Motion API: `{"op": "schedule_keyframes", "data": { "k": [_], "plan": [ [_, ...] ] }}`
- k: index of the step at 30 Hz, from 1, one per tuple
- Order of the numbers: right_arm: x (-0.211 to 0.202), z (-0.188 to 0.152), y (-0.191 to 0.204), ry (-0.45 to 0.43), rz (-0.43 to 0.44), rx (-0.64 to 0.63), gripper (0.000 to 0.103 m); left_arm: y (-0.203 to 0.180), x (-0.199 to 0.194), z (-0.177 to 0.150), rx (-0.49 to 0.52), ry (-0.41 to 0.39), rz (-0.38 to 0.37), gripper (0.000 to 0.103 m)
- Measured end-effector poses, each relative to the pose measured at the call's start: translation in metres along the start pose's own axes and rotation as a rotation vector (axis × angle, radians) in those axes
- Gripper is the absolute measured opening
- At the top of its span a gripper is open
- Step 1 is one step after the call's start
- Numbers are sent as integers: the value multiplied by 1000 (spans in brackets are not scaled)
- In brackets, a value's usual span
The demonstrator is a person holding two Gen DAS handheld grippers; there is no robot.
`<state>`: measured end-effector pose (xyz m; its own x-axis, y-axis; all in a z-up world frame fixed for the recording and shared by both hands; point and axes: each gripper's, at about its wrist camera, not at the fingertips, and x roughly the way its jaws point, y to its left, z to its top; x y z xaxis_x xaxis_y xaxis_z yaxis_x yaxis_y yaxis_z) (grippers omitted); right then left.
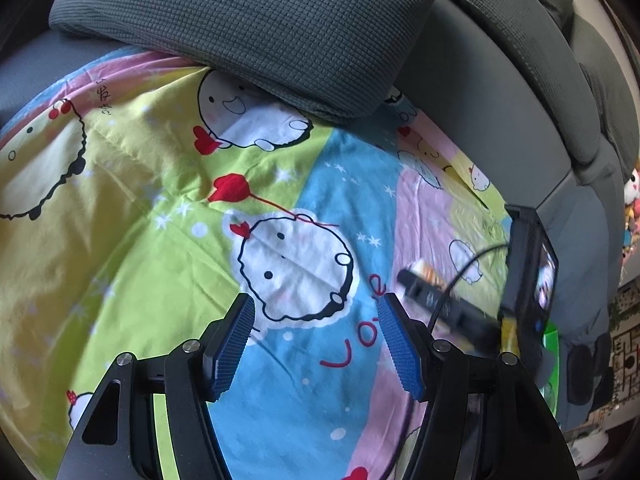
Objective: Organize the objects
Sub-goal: 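Close the right gripper around the tissue pack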
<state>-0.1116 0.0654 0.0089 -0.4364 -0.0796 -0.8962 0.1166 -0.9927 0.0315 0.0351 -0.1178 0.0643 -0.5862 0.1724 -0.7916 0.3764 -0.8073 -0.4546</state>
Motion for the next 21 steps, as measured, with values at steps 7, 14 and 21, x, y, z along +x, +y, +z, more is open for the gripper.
{"op": "schedule_keyframes", "data": {
  "k": [7,14,21],
  "plan": [
    [-37,-57,2,91,106,-71,83,-14,1,-7,45,-10,36,65],
    [-61,-84,-16,91,143,-14,85,-33,9,-18,101,20,64,65],
    [-99,-87,-44,-12,267,128,90,-66,6,-30,191,11,0,65]
  ]
}}
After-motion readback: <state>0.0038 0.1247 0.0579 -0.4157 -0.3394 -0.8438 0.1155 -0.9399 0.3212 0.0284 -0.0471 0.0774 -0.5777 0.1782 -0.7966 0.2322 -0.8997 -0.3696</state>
